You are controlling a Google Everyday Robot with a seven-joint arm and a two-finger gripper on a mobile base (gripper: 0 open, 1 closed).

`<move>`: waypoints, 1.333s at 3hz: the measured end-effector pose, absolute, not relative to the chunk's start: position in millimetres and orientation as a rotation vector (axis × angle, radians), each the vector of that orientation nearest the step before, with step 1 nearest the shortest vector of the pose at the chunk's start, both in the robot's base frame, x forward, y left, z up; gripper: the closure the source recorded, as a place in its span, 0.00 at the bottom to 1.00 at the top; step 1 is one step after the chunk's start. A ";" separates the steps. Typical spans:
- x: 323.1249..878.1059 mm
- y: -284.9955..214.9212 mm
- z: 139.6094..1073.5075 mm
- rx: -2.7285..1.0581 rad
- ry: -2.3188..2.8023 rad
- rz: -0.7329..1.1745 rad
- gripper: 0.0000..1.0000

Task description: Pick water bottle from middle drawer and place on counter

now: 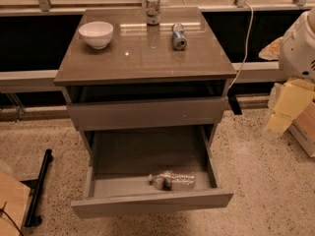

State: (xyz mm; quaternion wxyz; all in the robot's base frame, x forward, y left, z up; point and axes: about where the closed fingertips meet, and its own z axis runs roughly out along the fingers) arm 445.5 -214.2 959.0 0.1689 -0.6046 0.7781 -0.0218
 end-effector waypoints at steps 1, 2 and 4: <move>453.4 -222.5 930.4 -1.705 2.206 0.025 0.00; 462.8 -233.4 888.7 -1.651 2.190 0.144 0.00; 471.0 -218.8 870.1 -1.620 2.190 0.178 0.00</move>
Offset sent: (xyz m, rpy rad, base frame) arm 0.0318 -0.0371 -0.1197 0.2881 0.0545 -0.0269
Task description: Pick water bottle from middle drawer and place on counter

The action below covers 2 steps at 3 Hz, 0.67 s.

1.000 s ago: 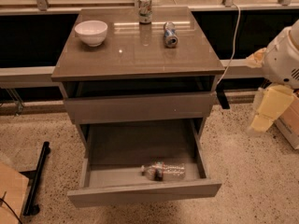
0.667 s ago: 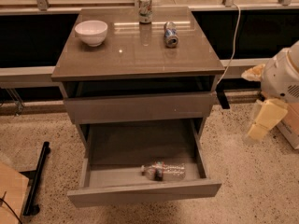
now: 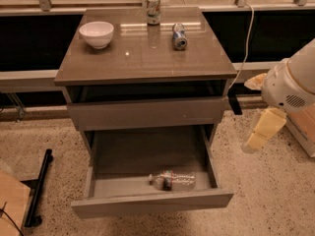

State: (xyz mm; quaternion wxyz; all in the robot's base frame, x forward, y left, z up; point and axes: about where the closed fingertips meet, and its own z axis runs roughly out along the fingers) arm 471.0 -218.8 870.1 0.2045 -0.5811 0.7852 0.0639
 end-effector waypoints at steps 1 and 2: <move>486.7 -196.7 840.2 -1.593 2.139 0.279 0.00; 502.8 -179.7 801.0 -1.538 2.092 0.402 0.00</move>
Offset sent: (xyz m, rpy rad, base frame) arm 0.0563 0.0548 -0.1244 0.3521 0.0300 0.0112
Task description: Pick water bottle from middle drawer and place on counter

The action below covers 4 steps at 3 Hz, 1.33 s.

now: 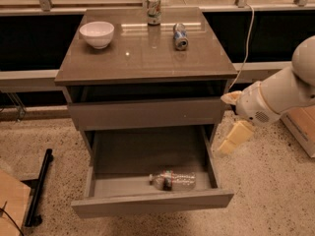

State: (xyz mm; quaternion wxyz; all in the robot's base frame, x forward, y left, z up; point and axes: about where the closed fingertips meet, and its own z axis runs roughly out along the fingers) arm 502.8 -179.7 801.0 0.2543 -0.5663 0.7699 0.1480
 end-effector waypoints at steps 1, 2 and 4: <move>517.3 -165.1 758.1 -1.513 2.052 0.501 0.00; 527.5 -157.3 708.5 -1.453 2.058 0.628 0.00; 530.7 -144.8 675.2 -1.430 2.094 0.651 0.00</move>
Offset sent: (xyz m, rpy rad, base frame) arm 0.0392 0.0275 -0.1551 0.2721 0.1565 -0.0198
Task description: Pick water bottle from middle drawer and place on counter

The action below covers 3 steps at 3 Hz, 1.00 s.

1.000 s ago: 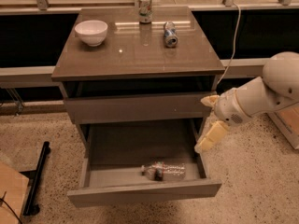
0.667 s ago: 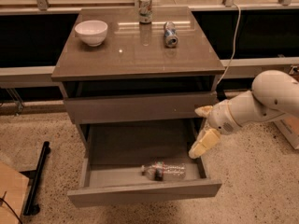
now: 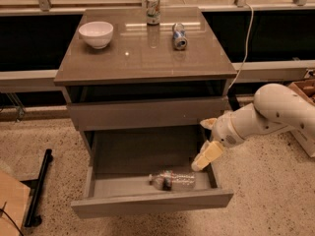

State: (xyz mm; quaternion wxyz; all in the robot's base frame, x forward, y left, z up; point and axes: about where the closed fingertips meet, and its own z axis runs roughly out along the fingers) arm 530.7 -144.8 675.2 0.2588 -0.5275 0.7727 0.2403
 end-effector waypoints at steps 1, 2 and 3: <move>540.5 -129.9 638.0 -1.373 2.088 0.680 0.00; 549.1 -116.8 589.1 -1.324 2.111 0.710 0.00; 551.6 -114.8 577.7 -1.309 2.117 0.716 0.00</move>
Offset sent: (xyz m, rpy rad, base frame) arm 0.0310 0.0402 -0.1454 0.0880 0.0549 -0.1082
